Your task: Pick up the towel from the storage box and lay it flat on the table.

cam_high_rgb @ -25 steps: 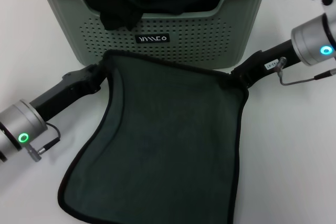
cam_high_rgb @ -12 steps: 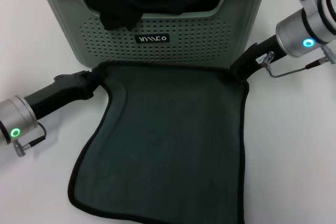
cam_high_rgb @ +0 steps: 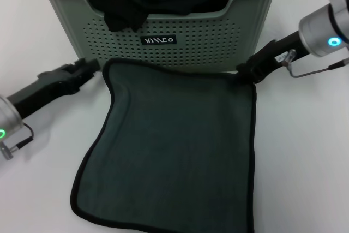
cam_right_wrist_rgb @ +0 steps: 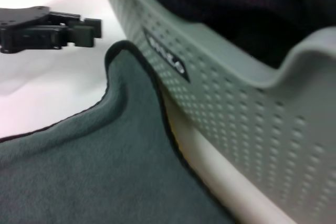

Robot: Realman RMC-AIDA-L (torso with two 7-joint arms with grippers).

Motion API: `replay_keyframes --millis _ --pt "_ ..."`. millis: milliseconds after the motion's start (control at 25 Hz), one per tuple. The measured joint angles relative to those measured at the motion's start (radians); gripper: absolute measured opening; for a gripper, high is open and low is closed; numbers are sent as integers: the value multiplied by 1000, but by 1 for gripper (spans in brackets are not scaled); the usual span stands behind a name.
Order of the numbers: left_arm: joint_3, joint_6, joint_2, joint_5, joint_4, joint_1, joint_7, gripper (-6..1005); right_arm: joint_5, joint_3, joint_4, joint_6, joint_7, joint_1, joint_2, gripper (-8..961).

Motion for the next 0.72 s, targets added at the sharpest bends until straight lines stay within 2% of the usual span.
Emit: replay_keyframes --millis 200,320,400,520,640,720 --pt "-51 10 -6 -1 59 60 -7 362 -4 3 -107 59 13 -65 -2 392" --pt "-88 44 -10 -1 68 80 -5 427 -2 5 -223 96 17 -123 -2 531" --pt "-111 88 -11 1 69 90 0 508 6 5 -309 106 19 -169 -1 624" --pt "-122 164 -12 5 69 100 6 630 48 6 -427 109 -7 -237 0 635" --pt "-119 271 -8 37 70 105 35 863 195 17 -497 132 -106 -300 -6 643" --pt "-118 357 -4 85 74 105 59 873 302 47 -501 184 -188 -318 -8 644"
